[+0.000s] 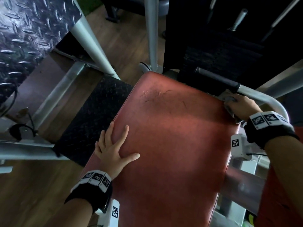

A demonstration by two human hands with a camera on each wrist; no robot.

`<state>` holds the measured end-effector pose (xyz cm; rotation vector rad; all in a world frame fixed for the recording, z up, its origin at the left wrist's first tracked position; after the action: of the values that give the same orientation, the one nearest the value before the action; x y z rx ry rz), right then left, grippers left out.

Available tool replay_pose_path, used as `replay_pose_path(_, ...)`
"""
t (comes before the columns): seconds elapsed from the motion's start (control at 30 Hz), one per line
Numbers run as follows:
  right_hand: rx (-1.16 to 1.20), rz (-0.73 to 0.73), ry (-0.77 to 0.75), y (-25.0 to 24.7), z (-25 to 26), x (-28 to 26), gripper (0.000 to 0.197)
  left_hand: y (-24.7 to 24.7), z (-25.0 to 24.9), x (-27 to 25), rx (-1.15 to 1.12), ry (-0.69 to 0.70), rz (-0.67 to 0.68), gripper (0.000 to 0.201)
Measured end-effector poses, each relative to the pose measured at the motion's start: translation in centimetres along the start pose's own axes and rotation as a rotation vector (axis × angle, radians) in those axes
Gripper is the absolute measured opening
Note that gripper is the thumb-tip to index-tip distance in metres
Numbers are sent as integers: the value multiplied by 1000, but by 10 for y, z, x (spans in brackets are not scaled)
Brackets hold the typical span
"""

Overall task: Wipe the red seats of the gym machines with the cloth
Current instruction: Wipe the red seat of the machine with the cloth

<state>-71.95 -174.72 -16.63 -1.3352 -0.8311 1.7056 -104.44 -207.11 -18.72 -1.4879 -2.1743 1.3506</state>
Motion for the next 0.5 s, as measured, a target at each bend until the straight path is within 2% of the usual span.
replay_pose_path(0.1, 31, -49, 1, 4, 18, 1, 26, 1, 1, 1, 20, 5, 0, 103)
replay_pose_path(0.23, 25, -48, -99, 13, 49, 3, 41, 1, 3, 1, 32, 11, -8, 100)
replay_pose_path(0.3, 18, -35, -127, 9, 47, 1, 43, 1, 2, 1, 27, 12, -10, 99)
replay_pose_path(0.37, 39, -43, -104, 5, 28, 5, 43, 1, 3, 1, 32, 15, -9, 101)
replay_pose_path(0.5, 92, -36, 96, 4, -18, 3, 41, 2, 3, 2, 47, 18, -21, 103)
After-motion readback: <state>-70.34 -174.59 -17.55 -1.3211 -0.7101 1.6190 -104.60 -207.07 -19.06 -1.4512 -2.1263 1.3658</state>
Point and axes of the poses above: each hand's wrist, its own x-axis towards the middle knuckle, its own y-axis out of the palm, z = x × y, the point moved 7 cm from there along x, towards the middle knuckle, and after that the axes turned 6 degrees about -x, right-handed, at the moved point
